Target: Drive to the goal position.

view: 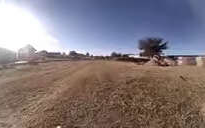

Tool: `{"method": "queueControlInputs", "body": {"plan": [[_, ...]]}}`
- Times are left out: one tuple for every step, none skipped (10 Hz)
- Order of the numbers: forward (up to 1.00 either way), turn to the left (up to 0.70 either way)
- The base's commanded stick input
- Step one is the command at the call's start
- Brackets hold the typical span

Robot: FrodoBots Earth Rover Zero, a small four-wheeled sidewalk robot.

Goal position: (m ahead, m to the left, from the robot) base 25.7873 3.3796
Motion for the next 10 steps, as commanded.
{"method": "queueControlInputs", "body": {"plan": [[0.5, 0.0], [0.5, 0.0], [0.5, 0.0], [0.5, 0.0], [0.5, 0.0], [0.5, 0.0], [0.5, 0.0], [0.5, 0.0], [0.5, 0.0], [0.5, 0.0]]}}
